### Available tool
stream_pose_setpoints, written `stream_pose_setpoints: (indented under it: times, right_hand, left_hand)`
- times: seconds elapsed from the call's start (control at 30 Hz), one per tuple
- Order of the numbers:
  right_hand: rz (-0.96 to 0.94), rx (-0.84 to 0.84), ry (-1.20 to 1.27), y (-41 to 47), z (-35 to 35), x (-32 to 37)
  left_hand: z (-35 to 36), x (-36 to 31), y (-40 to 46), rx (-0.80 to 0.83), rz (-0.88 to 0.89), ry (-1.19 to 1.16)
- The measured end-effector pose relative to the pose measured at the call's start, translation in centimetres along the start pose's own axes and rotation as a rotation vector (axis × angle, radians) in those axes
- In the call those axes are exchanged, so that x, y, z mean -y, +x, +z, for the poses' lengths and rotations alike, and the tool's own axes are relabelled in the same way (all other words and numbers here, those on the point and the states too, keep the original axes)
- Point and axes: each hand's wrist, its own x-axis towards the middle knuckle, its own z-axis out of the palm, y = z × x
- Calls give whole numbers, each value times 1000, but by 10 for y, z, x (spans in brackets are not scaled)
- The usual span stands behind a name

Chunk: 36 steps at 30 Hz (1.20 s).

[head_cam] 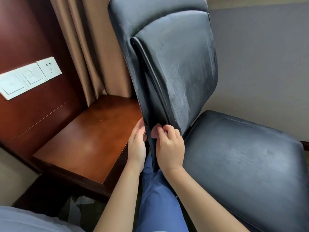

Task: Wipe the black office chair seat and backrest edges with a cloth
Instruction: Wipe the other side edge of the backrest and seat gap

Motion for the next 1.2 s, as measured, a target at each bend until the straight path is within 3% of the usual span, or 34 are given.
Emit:
stream_pose_setpoints:
  times: [0.13,0.27,0.37,0.47,0.63,0.8,1.03,1.2]
  right_hand:
    - [11,-114,-11,6,-8,2]
    - [27,-72,-50,-16,-7,-5]
    - [55,-150,7,-13,-11,-8]
    - [73,-202,10,-4,-12,-10]
    - [40,-89,-135,-28,-1,-21]
    - [94,-238,-74,6,-5,-22]
    - [7,-64,-132,-23,12,-25]
    - [38,-223,-83,6,2,-15]
  left_hand:
    - [-4,6,-4,-70,12,-10]
    - [0,11,-13,-111,37,-43]
    - [1,14,-14,-123,40,-80]
    - [2,15,-11,-126,45,-102]
    - [-1,21,-12,-111,17,-119]
    - [-1,21,5,-54,-25,-49]
    - [-4,12,5,-27,-3,-1]
    - [-5,19,8,-52,-25,-20]
